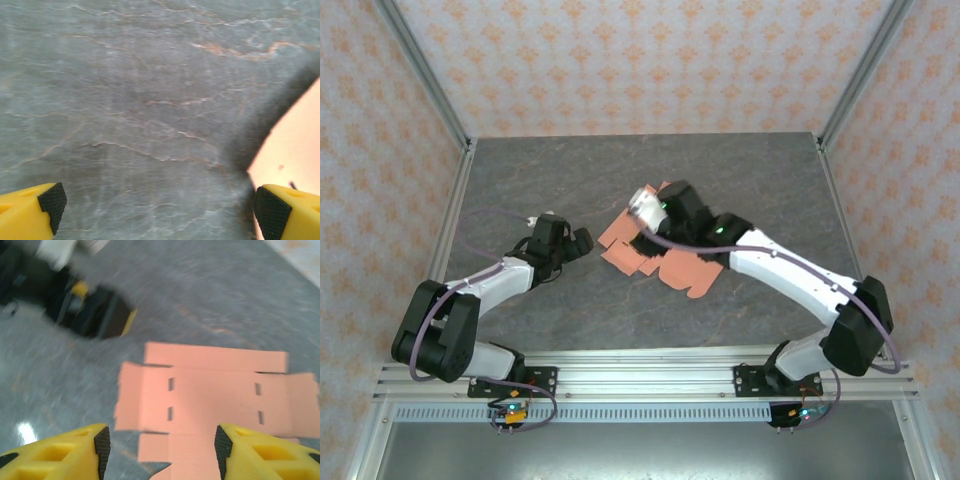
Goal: Fold the paper box
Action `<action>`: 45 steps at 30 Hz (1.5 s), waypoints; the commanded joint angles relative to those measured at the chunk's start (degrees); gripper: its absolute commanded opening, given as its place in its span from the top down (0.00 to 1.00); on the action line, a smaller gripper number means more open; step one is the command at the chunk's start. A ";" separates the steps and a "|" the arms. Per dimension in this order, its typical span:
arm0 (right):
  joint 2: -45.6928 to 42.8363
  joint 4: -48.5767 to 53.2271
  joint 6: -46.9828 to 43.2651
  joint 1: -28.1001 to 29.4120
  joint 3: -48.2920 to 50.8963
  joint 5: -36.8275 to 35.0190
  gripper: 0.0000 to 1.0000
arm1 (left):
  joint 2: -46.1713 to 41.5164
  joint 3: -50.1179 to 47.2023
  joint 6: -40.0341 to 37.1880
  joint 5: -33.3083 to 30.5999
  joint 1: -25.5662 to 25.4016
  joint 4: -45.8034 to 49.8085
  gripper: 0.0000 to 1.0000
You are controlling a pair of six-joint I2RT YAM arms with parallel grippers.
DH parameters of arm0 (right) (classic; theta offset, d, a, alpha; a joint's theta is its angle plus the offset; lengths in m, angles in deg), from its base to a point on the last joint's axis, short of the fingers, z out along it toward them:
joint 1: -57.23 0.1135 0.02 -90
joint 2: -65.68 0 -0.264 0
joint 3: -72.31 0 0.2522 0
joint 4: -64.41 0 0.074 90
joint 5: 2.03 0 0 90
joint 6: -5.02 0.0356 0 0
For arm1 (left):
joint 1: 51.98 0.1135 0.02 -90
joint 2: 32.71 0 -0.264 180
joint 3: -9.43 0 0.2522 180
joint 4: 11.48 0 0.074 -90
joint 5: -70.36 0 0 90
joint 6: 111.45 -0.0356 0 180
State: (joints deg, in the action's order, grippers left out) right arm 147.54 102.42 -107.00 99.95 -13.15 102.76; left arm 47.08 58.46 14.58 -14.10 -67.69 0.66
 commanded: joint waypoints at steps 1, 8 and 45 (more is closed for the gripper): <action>3.76 1.55 12.10 -6.54 -3.18 -1.32 0.41 | 0.24 -0.77 0.03 8.64 0.24 -7.91 0.00; 17.45 10.84 16.73 -10.38 -8.52 -10.26 0.20 | 0.52 -1.11 0.59 13.27 0.15 -10.90 0.02; 42.01 13.41 1.34 -19.41 -32.15 -0.17 0.92 | 1.77 -0.05 2.55 4.82 -7.45 -8.38 0.03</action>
State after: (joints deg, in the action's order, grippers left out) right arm 196.78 122.35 -107.83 80.43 -49.72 102.65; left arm 50.35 58.00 17.94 -6.89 -74.99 -9.97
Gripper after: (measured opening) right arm 0.089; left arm 0.964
